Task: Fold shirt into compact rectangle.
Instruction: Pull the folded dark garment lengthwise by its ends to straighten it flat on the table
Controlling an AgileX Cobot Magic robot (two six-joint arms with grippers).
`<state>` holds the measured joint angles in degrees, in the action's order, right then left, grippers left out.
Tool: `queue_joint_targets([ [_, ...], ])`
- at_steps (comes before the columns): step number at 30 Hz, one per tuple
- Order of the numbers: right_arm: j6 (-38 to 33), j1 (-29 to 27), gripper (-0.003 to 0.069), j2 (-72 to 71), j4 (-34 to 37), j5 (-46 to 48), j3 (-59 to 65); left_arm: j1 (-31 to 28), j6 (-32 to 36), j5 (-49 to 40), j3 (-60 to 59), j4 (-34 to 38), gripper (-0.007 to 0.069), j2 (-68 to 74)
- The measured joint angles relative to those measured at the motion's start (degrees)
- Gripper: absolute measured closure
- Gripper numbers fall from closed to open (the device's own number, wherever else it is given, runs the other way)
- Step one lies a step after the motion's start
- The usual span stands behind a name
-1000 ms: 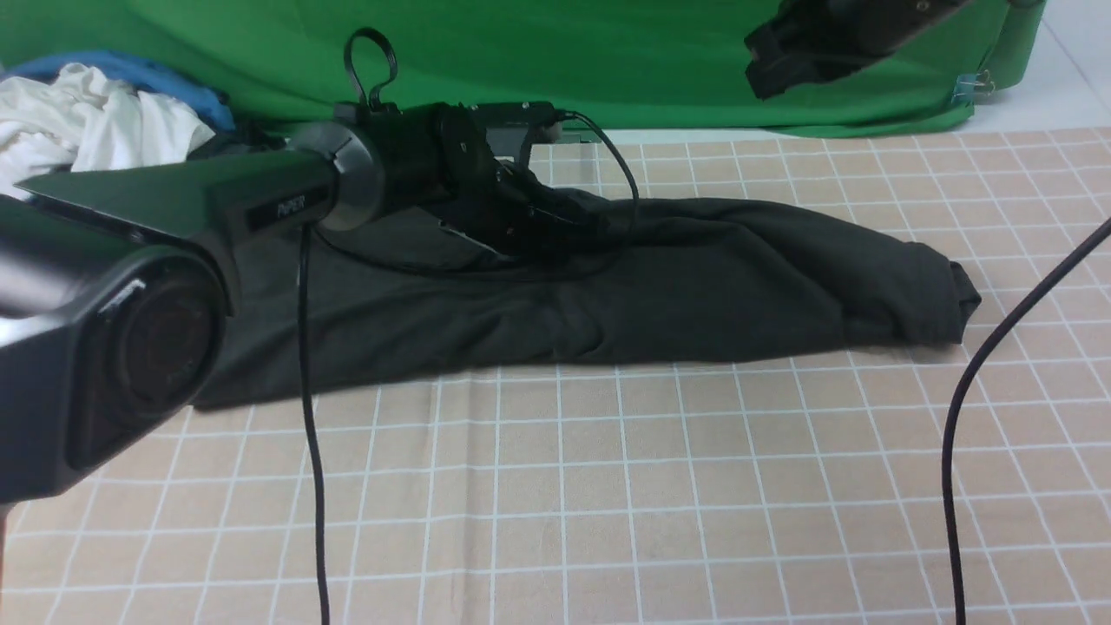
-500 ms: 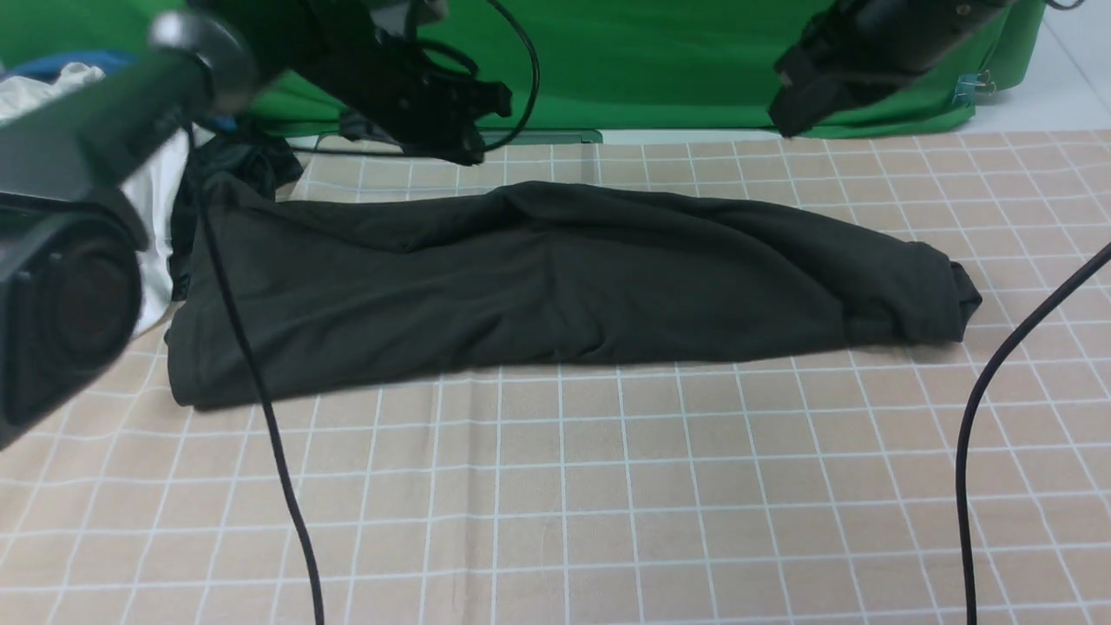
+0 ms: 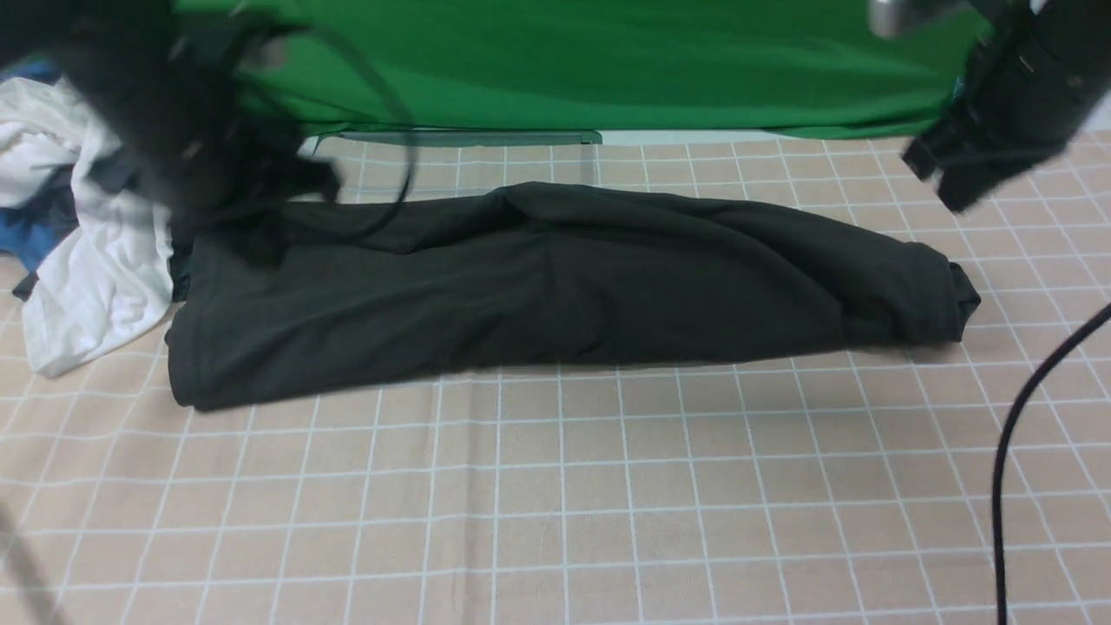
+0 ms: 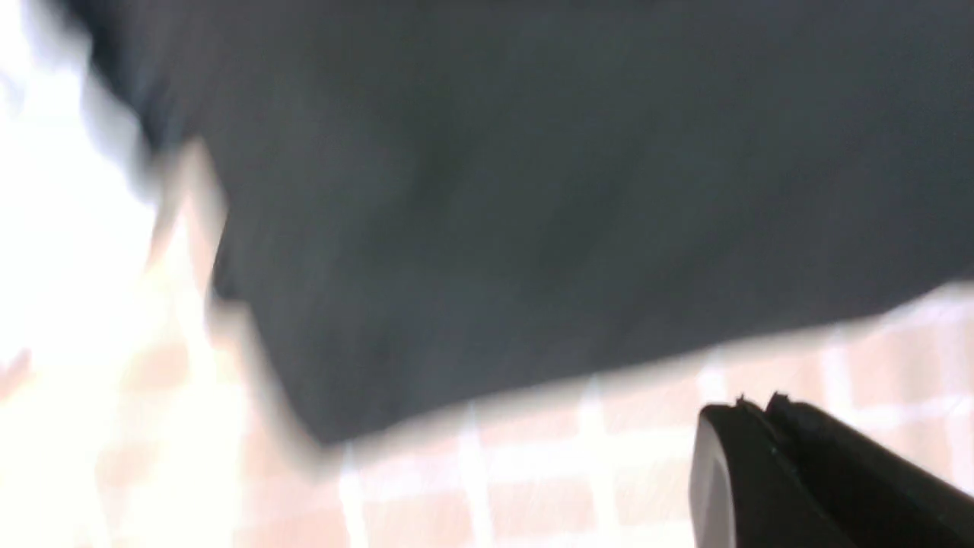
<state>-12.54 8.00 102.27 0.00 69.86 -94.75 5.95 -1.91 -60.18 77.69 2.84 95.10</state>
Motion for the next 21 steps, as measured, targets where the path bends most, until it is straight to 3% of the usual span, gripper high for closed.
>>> queue_joint_targets([
  [4,0.24,-2.55,0.0624,0.00,1.69,-1.20,3.22,-6.52,-2.12,7.83,-12.15,0.68,0.0604,-3.47],
  [8,0.24,-2.77,0.0624,0.00,3.49,-3.58,3.76,-10.19,-1.37,14.36,-16.18,1.22,0.0575,-3.06],
  [12,0.24,-2.77,0.0624,0.00,6.53,-6.16,3.76,-11.35,1.91,22.73,-16.94,1.54,0.0410,-0.67],
  [16,0.18,-2.77,0.0624,0.00,7.19,-7.74,3.76,-11.35,3.13,26.56,-16.94,2.14,0.0173,3.95],
  [21,0.18,-2.88,0.0620,0.00,7.42,-8.07,3.76,-11.52,4.46,30.64,-17.00,5.14,0.0004,9.22],
])
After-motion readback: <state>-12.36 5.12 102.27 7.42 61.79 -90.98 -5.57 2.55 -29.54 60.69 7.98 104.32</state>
